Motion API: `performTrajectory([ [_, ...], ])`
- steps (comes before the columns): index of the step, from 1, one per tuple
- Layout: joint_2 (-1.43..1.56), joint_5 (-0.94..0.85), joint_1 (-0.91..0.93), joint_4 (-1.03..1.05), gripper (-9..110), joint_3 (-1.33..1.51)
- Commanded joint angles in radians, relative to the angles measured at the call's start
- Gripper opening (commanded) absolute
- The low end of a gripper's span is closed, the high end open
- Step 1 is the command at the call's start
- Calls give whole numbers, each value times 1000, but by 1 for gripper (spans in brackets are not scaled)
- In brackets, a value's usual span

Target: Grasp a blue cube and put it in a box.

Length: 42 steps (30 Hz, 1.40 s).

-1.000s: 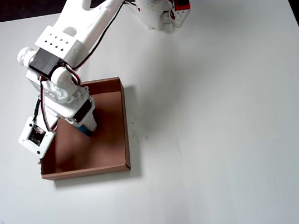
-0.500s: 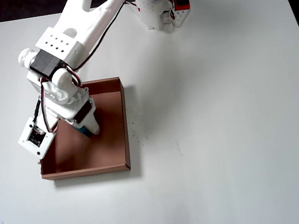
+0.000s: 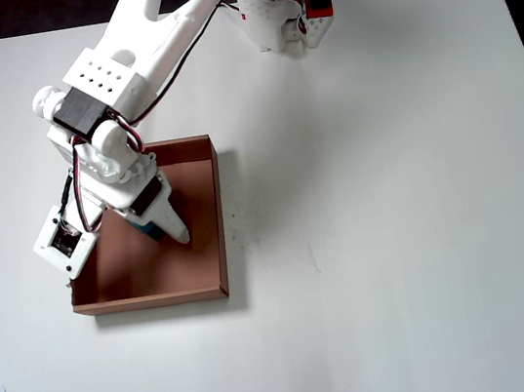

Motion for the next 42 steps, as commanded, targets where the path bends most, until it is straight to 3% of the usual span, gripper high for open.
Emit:
performTrajectory([
  [1, 123, -12, -3, 8, 38, -8],
  [14, 460, -18, -8, 35, 29, 92],
  [23, 744, -51, -38, -6, 21, 334],
  [42, 1335, -98, -408, -18, 12, 968],
])
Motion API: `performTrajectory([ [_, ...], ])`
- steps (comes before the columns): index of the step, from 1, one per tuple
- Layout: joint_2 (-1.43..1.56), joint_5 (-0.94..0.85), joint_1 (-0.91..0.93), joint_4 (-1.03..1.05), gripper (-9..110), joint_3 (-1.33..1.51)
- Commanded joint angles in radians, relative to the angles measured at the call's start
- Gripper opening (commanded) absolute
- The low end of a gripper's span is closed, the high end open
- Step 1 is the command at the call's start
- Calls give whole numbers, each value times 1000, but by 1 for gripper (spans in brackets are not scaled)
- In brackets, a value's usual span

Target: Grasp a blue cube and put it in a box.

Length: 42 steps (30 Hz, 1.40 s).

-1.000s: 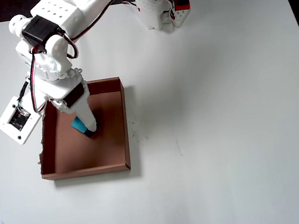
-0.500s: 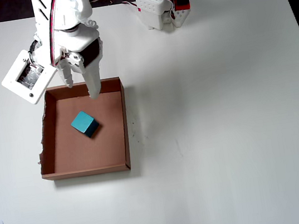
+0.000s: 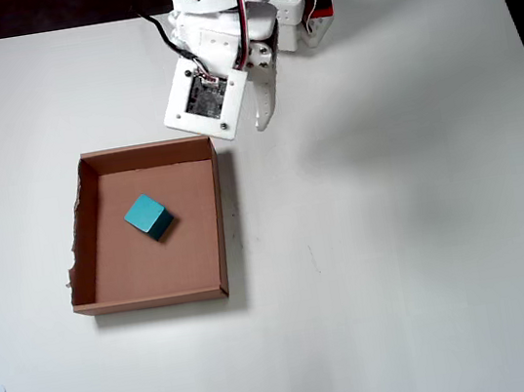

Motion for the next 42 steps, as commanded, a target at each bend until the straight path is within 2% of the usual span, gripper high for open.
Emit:
performTrajectory([
  [1, 135, -5, -51, -23, 12, 77],
  [13, 463, -11, -175, -100, 12, 511],
  [22, 719, -6, -252, -35, 12, 753],
  [35, 983, -3, -262, 8, 12, 996],
  [42, 1012, 0, -276, 77, 12, 999],
])
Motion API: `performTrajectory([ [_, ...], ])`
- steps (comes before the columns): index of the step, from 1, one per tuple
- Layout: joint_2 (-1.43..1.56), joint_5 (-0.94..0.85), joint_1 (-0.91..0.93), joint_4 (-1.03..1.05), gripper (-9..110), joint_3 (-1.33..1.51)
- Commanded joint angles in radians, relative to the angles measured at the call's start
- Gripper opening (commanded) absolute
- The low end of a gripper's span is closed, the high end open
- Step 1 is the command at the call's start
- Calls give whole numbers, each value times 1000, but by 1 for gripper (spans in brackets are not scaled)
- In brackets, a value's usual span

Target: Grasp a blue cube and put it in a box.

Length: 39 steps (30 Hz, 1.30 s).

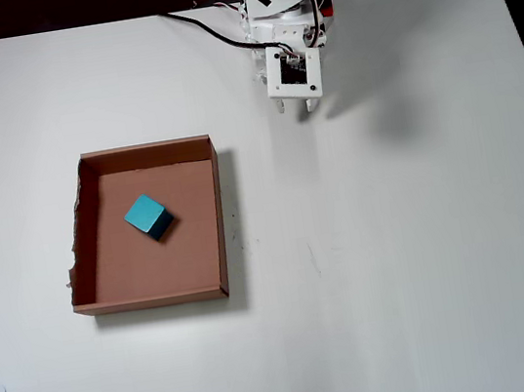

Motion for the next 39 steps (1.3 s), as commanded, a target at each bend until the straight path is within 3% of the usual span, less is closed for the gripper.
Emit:
performTrajectory([
  [1, 8, 0, -9, 21, 12, 3],
  [22, 8, 14, -5, 31, 14, 3],
  [31, 8, 34, 9, 31, 25, 3],
  [39, 8, 35, 12, 31, 25, 3],
])
